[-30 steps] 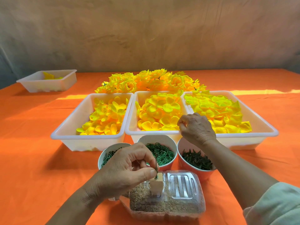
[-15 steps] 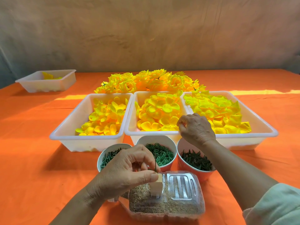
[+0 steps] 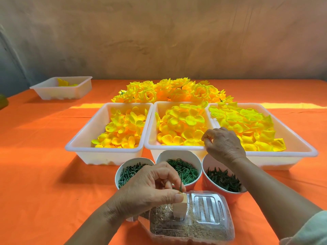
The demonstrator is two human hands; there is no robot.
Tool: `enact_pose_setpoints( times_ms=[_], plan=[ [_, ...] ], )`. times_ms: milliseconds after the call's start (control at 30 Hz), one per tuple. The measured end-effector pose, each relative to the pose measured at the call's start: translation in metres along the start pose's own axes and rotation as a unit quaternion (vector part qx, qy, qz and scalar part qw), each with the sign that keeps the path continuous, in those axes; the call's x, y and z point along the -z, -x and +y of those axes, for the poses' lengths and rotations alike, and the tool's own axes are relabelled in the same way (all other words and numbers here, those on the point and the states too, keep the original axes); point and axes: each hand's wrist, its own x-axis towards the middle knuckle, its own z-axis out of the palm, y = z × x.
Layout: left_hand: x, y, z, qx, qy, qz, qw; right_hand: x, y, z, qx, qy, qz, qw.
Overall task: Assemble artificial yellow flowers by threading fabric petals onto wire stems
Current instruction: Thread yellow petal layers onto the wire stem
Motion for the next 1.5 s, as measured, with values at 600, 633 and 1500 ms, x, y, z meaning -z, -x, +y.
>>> enact_pose_setpoints(
  times_ms=[600,633,1500],
  plan=[
    [0.023,-0.002,-0.009,0.051,0.046,0.061,0.996,0.002,-0.001,-0.002,0.003,-0.007,0.001,1.000],
    [0.025,-0.002,-0.010,0.054,0.039,0.067,0.996,0.002,-0.001,-0.002,0.003,-0.006,0.000,1.000],
    [0.071,-0.030,-0.033,0.077,-0.010,0.290,0.954,-0.005,-0.003,0.004,0.005,0.003,-0.005,1.000]
  ],
)
